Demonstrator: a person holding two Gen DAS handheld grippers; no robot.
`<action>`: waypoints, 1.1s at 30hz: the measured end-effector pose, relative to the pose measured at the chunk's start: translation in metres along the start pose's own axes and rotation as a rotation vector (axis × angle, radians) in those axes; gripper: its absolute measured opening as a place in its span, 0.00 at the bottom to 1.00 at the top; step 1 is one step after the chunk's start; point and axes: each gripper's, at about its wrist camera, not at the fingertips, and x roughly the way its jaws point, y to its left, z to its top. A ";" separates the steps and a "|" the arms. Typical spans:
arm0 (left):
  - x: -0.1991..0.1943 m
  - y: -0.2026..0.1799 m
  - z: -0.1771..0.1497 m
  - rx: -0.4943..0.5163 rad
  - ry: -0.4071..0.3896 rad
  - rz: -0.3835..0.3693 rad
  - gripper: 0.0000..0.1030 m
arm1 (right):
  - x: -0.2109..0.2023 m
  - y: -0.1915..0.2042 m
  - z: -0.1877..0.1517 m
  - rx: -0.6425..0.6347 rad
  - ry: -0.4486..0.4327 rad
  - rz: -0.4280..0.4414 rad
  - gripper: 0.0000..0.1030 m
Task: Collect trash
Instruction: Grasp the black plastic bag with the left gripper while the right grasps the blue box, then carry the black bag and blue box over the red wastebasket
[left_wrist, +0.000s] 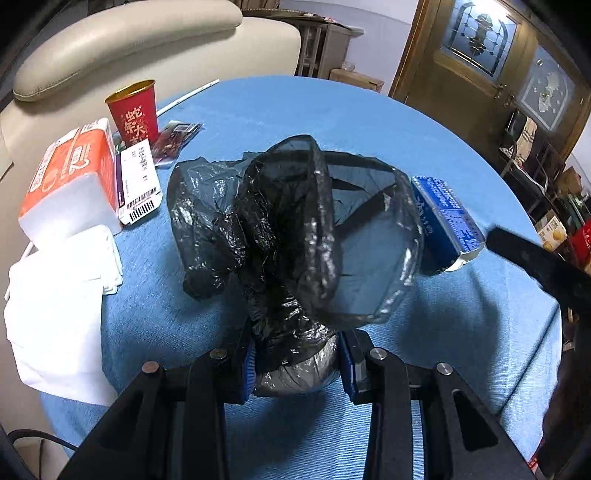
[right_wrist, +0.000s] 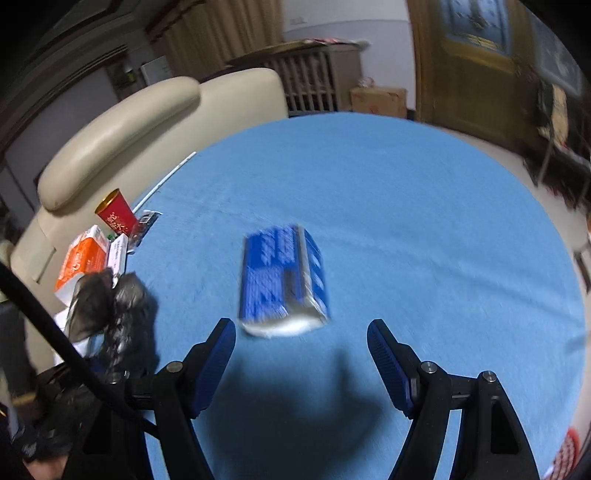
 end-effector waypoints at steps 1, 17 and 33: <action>0.001 0.000 0.000 -0.004 0.004 -0.002 0.37 | 0.006 0.007 0.004 -0.023 -0.009 -0.010 0.75; 0.002 -0.016 -0.002 0.002 0.023 -0.043 0.37 | 0.029 -0.006 -0.003 -0.013 0.064 -0.014 0.58; -0.018 -0.053 -0.025 0.069 0.009 -0.035 0.37 | -0.060 -0.057 -0.091 0.144 0.016 0.021 0.58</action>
